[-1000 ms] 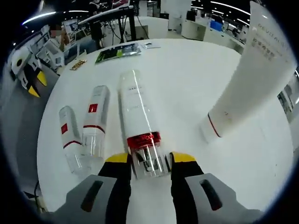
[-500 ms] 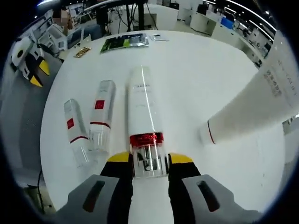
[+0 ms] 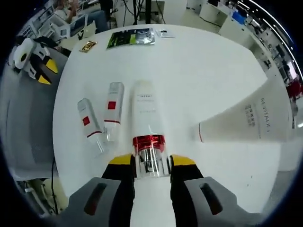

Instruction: Arrange the skincare products in the storage area until every visible bottle or jar stands upright without overlapping.

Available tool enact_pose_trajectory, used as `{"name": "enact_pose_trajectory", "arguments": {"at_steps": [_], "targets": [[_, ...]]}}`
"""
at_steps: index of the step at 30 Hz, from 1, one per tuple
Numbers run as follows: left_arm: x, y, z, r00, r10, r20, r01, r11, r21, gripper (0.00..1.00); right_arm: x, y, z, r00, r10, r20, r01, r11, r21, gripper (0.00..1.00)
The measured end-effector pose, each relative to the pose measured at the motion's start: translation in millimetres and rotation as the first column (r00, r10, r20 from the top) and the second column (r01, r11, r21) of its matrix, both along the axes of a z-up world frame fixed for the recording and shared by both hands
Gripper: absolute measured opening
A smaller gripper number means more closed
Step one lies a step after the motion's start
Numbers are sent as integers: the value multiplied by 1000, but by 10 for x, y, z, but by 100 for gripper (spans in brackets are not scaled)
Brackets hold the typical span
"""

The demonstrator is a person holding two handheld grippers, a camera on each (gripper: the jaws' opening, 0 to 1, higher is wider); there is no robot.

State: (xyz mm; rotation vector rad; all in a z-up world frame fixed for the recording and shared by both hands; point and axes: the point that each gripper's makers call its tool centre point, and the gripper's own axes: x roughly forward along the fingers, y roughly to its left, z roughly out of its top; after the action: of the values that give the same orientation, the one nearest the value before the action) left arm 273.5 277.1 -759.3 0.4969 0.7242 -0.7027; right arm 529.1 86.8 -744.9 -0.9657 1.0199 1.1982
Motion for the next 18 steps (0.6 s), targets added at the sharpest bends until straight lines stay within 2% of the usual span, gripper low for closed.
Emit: {"name": "enact_pose_trajectory", "arguments": {"at_steps": [4, 9, 18], "targets": [[2, 4, -4, 1000, -3, 3, 3, 1000, 6, 21, -67, -16, 97, 1000, 17, 7, -17, 999, -36, 25], [-18, 2, -21, 1000, -9, -8, 9, 1000, 14, 21, -160, -50, 193, 999, 31, -15, -32, 996, -87, 24], [-30, 5, -13, 1000, -8, -8, 8, 1000, 22, 21, -214, -118, 394, 999, 39, -20, -42, 985, -165, 24]]}}
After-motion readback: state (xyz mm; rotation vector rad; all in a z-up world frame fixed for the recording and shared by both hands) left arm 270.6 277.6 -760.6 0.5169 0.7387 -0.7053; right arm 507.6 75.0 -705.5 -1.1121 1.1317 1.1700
